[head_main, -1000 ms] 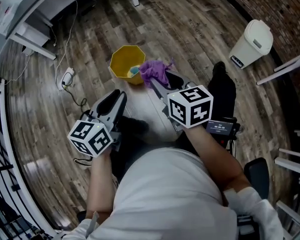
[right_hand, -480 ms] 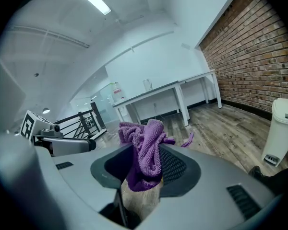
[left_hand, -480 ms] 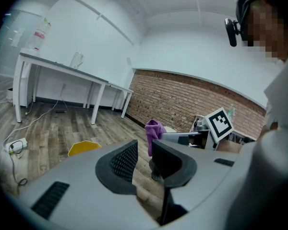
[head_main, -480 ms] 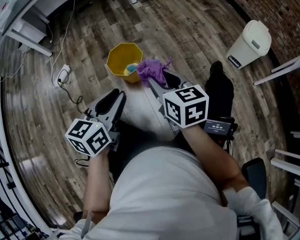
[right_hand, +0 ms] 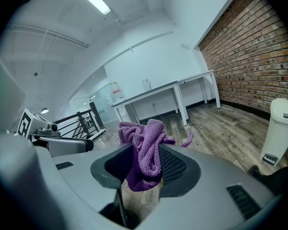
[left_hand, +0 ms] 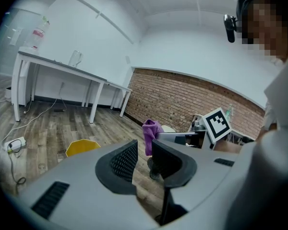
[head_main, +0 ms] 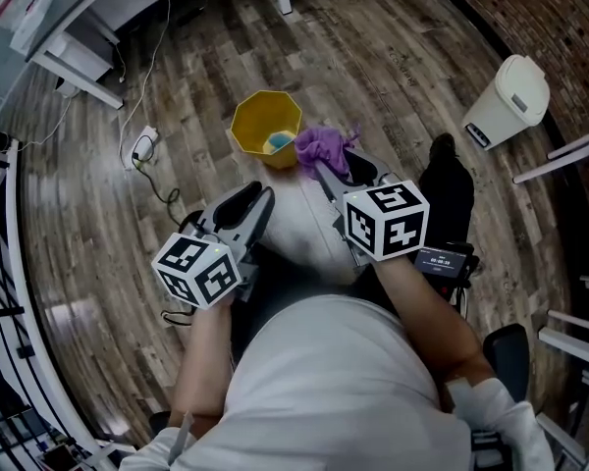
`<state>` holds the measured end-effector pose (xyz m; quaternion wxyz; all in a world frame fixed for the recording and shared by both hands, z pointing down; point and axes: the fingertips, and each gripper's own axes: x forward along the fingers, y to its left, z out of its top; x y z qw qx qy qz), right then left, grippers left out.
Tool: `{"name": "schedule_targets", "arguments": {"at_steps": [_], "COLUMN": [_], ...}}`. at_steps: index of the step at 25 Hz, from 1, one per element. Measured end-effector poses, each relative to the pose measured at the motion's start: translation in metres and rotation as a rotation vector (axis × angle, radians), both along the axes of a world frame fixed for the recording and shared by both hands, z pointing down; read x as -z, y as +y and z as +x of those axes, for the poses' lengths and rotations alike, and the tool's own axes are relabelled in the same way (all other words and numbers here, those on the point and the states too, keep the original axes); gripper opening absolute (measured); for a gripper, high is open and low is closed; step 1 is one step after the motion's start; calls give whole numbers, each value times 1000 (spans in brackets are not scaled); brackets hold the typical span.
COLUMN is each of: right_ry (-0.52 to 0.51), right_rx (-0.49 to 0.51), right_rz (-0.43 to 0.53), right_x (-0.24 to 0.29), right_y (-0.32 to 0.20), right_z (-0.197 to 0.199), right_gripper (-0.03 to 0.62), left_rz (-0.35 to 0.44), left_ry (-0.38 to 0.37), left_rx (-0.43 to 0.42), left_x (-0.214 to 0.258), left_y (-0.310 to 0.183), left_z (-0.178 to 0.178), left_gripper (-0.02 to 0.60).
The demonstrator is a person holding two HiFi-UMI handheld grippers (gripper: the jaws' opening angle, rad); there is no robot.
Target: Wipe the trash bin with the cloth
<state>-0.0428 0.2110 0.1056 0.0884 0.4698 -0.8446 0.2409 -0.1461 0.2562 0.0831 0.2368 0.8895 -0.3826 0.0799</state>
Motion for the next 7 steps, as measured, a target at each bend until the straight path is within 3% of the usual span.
{"name": "schedule_targets", "arguments": {"at_steps": [7], "right_ry": [6], "right_rx": [-4], "right_rz": [-8], "right_x": [-6], "right_y": [0], "right_z": [-4], "right_gripper": [161], "left_rz": [-9], "left_ry": [2], "left_rx": [-10], "left_x": [-4], "left_y": [1], "left_z": [-2], "left_gripper": [92]}}
